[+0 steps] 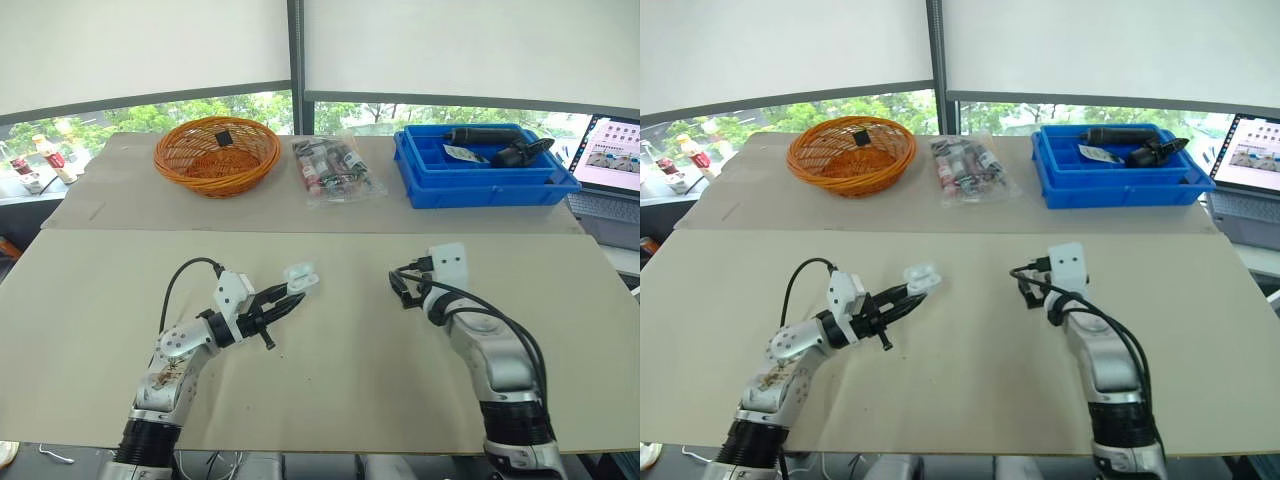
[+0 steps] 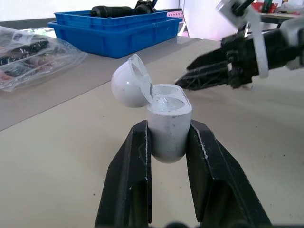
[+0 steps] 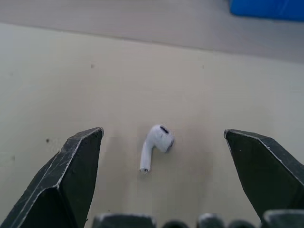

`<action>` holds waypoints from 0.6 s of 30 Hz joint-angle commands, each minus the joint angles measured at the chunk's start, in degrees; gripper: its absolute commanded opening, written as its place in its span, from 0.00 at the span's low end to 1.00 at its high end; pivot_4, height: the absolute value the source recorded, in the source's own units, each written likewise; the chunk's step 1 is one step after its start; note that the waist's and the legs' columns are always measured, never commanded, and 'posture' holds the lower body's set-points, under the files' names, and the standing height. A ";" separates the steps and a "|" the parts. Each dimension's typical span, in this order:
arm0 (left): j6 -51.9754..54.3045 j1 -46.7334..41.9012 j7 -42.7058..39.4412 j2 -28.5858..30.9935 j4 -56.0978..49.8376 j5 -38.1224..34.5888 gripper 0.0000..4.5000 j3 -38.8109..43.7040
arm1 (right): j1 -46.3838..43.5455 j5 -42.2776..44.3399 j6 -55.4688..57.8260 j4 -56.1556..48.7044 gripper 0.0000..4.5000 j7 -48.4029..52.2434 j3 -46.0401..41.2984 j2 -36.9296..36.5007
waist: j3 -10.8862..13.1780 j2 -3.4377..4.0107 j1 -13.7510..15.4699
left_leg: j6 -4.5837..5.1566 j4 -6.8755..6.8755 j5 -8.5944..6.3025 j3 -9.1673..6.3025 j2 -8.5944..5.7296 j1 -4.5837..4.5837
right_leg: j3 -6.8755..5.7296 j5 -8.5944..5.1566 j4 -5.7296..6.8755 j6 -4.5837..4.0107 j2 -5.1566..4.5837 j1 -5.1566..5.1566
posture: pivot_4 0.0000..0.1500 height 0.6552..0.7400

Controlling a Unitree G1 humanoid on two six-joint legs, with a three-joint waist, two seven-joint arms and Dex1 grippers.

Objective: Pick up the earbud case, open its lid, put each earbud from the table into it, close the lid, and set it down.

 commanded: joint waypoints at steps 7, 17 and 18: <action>-1.76 0.20 -0.24 0.09 -0.87 -0.07 0.11 -0.54 | -3.49 -2.20 -6.01 9.49 0.75 -5.20 -1.28 4.27 | -0.01 0.01 -0.23 | 0.00 0.00 0.00 0.01 0.00 0.02 | 0.01 0.00 0.08 0.00 0.01 -0.02 | 1.00 0.86; -2.00 0.57 -0.26 0.36 -1.19 0.27 0.11 -0.83 | -0.79 -0.32 -0.55 2.55 0.08 -3.77 0.17 6.02 | -0.02 0.03 -0.28 | 0.00 -0.02 0.00 0.00 0.02 0.04 | 0.01 0.00 0.08 0.00 0.02 -0.02 | 1.00 0.86; -1.96 0.70 -0.22 0.41 -1.39 0.26 0.11 -0.85 | -0.21 0.49 0.64 0.60 0.08 -2.32 0.71 5.66 | -0.02 0.03 -0.29 | 0.00 -0.02 0.00 0.00 0.02 0.04 | 0.01 0.00 0.08 -0.01 0.02 -0.02 | 1.00 0.86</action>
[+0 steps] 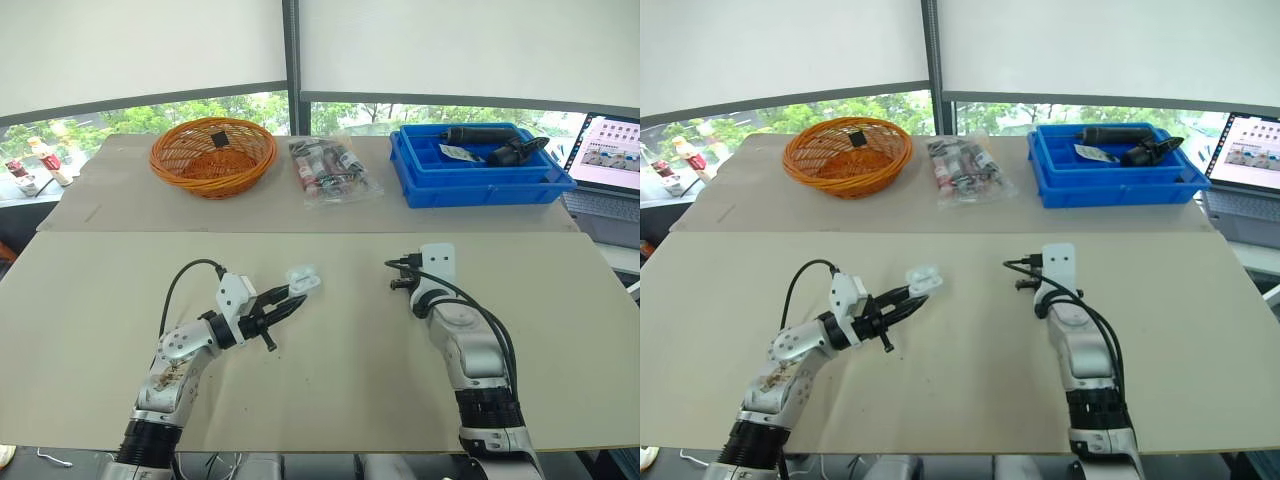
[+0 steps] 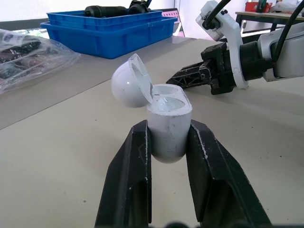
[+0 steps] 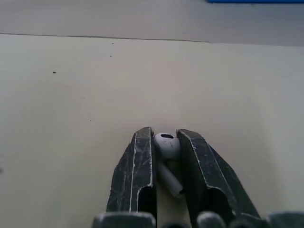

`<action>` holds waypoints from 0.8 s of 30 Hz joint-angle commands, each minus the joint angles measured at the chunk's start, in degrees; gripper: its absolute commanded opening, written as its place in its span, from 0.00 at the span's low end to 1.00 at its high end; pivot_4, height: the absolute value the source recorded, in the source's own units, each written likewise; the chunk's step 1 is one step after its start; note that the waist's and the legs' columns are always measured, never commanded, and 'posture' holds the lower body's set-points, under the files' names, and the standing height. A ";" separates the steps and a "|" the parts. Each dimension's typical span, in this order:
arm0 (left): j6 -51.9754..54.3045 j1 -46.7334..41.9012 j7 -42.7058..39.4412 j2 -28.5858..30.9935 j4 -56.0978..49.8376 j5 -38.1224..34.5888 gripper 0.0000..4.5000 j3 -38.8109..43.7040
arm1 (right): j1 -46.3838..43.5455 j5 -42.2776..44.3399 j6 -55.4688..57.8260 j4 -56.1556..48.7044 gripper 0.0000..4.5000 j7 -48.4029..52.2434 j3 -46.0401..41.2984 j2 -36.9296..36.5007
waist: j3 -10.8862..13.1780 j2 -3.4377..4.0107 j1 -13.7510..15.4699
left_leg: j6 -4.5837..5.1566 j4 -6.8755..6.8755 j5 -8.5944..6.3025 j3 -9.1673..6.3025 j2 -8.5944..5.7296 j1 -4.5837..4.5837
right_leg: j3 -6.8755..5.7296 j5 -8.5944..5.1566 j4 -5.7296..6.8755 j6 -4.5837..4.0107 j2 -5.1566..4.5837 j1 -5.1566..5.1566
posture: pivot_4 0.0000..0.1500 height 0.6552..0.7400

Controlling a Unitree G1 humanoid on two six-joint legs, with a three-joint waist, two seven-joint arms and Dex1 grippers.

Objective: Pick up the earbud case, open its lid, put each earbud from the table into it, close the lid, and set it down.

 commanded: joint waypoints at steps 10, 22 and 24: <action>0.42 4.62 0.36 1.93 -7.25 -0.64 0.11 -0.31 | 13.57 9.96 0.01 -24.32 0.08 37.68 9.13 -28.17 | 0.05 0.03 0.34 | 0.01 -0.01 0.00 -0.01 -0.03 -0.10 | -0.04 -0.01 -0.30 0.02 -0.04 0.07 | 1.00 0.86; 5.29 11.08 0.82 4.82 -16.02 -2.80 0.11 0.29 | 23.92 7.43 -36.33 -11.41 0.08 69.81 4.16 -55.92 | 0.14 -0.12 0.16 | 0.02 -0.01 -0.01 0.04 0.00 0.05 | -0.02 -0.02 -0.39 0.05 -0.03 0.24 | 1.00 0.86; 5.67 11.67 0.94 5.12 -16.71 -3.04 0.11 0.29 | 23.11 7.54 -37.74 -9.71 0.08 71.34 4.55 -56.13 | 0.14 -0.13 0.22 | 0.02 -0.01 -0.01 0.04 0.00 0.04 | -0.02 -0.02 -0.38 0.05 -0.03 0.23 | 1.00 0.86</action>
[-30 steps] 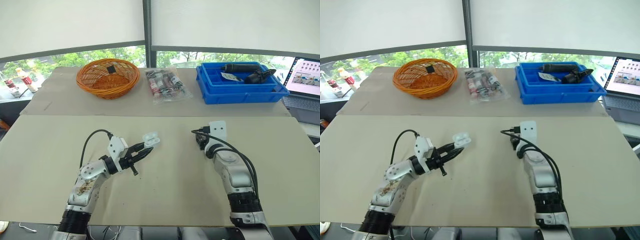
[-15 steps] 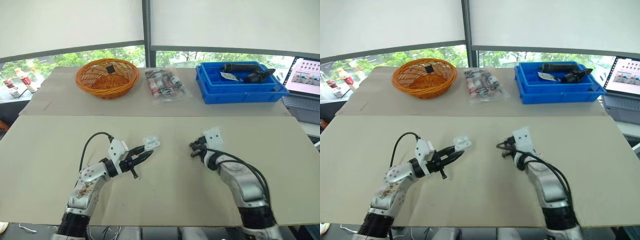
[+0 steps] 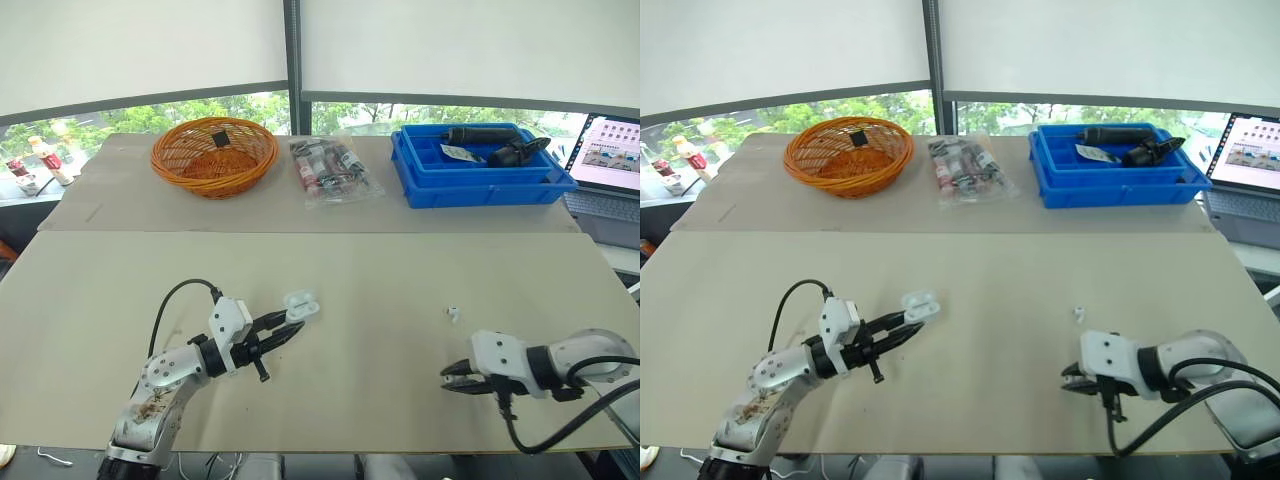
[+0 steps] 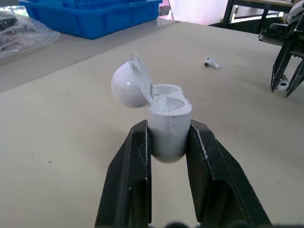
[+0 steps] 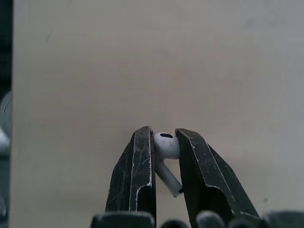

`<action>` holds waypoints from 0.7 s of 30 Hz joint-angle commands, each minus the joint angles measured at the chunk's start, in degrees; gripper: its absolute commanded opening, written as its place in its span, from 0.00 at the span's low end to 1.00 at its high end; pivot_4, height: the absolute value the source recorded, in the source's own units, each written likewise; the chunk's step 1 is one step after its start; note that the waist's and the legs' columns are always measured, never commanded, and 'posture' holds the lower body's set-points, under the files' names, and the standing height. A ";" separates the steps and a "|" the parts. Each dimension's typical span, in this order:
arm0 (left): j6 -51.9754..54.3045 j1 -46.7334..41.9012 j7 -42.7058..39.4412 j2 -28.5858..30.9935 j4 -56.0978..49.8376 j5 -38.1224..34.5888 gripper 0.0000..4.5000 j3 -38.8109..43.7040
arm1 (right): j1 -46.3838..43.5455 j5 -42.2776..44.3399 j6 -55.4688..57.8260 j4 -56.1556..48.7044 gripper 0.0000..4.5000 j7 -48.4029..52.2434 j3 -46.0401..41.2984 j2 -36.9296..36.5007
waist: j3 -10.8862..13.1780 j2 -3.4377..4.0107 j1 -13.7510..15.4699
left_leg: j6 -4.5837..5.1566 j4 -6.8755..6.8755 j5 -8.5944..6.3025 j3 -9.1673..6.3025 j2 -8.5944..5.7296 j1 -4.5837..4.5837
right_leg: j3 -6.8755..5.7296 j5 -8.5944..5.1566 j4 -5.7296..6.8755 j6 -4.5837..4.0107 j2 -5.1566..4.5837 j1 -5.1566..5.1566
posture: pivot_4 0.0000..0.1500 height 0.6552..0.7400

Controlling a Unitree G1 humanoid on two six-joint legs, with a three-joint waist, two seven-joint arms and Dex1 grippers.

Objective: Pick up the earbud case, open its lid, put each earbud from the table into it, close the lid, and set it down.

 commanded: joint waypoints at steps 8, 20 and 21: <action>1.36 1.82 0.60 1.23 -4.94 -1.66 0.11 0.96 | -4.79 -0.84 -3.77 6.64 0.08 6.66 1.39 -0.37 | 0.00 0.00 0.17 | 0.00 0.00 0.00 0.00 -0.01 0.01 | 0.01 0.01 0.01 -0.01 -0.01 0.01 | 1.00 0.86; 2.18 1.54 0.22 1.33 -4.83 -1.75 0.11 0.16 | -3.54 -0.04 -2.24 1.17 0.46 4.62 -2.69 -1.06 | 0.00 0.01 0.20 | 0.00 0.00 0.00 -0.01 0.00 0.06 | 0.01 0.01 0.05 -0.02 0.00 0.04 | 1.00 0.86; 2.17 1.49 0.15 1.27 -4.74 -1.71 0.11 0.01 | -2.84 0.12 0.21 -1.55 0.46 4.45 -3.73 -2.20 | 0.00 0.02 0.23 | 0.00 0.00 0.00 -0.01 0.00 0.04 | 0.01 0.01 0.05 -0.02 0.00 0.03 | 1.00 0.86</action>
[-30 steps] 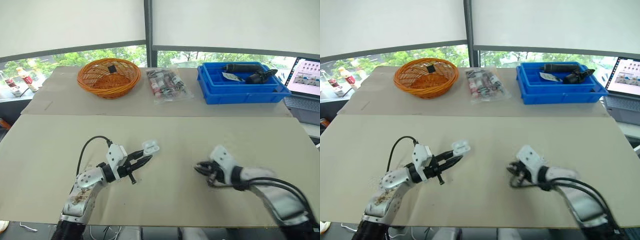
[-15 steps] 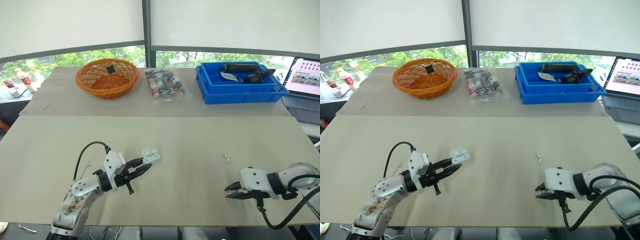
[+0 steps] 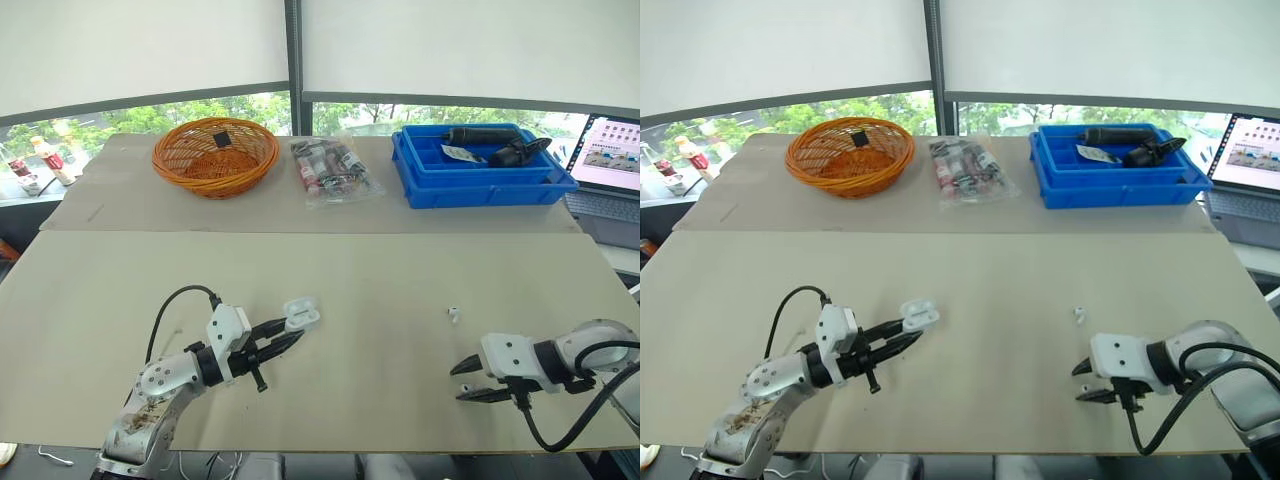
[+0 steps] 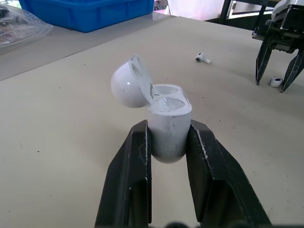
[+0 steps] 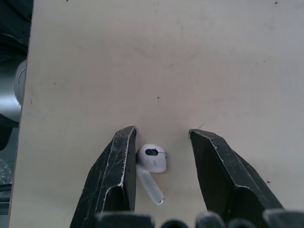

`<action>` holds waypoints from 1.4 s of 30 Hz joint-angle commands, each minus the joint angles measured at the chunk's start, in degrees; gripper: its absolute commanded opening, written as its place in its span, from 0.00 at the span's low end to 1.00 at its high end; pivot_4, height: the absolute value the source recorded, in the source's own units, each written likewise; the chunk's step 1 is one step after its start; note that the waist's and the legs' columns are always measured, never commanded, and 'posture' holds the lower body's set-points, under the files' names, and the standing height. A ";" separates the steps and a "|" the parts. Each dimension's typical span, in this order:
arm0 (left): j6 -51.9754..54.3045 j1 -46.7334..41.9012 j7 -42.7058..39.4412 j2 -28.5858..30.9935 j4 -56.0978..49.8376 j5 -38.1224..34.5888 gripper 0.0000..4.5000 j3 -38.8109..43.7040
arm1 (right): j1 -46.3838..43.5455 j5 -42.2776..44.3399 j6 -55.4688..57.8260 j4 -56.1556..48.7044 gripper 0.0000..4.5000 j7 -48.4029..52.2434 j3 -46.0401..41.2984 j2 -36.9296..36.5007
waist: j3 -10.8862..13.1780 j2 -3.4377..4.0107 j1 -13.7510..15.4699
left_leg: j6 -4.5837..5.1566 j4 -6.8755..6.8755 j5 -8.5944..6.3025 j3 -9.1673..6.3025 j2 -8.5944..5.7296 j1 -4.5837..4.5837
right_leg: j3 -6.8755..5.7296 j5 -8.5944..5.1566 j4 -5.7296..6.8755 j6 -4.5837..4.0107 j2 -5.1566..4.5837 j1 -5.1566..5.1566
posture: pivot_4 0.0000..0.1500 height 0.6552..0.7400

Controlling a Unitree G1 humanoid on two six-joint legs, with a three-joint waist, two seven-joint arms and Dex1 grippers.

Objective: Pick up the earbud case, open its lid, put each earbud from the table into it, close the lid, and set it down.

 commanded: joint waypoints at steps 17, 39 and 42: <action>0.16 0.91 0.52 -0.23 -2.76 -0.82 0.11 -1.52 | -4.51 -9.19 24.98 -19.47 0.46 -2.46 6.59 -10.98 | 0.04 0.08 0.37 | 0.00 0.00 0.00 0.01 -0.01 -0.02 | -0.01 0.00 -0.05 0.00 -0.02 -0.03 | 1.00 0.86; 0.23 0.95 1.12 -0.37 -3.01 -0.70 0.11 -2.31 | -6.80 -9.98 26.52 -18.46 0.46 -0.73 10.44 -8.58 | 0.04 0.08 0.24 | 0.00 0.00 0.00 0.00 0.01 -0.01 | -0.02 0.00 -0.02 0.00 -0.01 -0.02 | 1.00 0.86; 0.14 0.82 1.11 -0.34 -2.89 -0.67 0.11 -2.47 | -6.58 -9.65 27.45 -19.08 0.34 -0.79 10.23 -8.57 | 0.04 0.08 0.25 | 0.00 0.00 0.00 0.00 0.01 -0.01 | -0.02 0.00 -0.02 0.00 -0.01 -0.02 | 1.00 0.86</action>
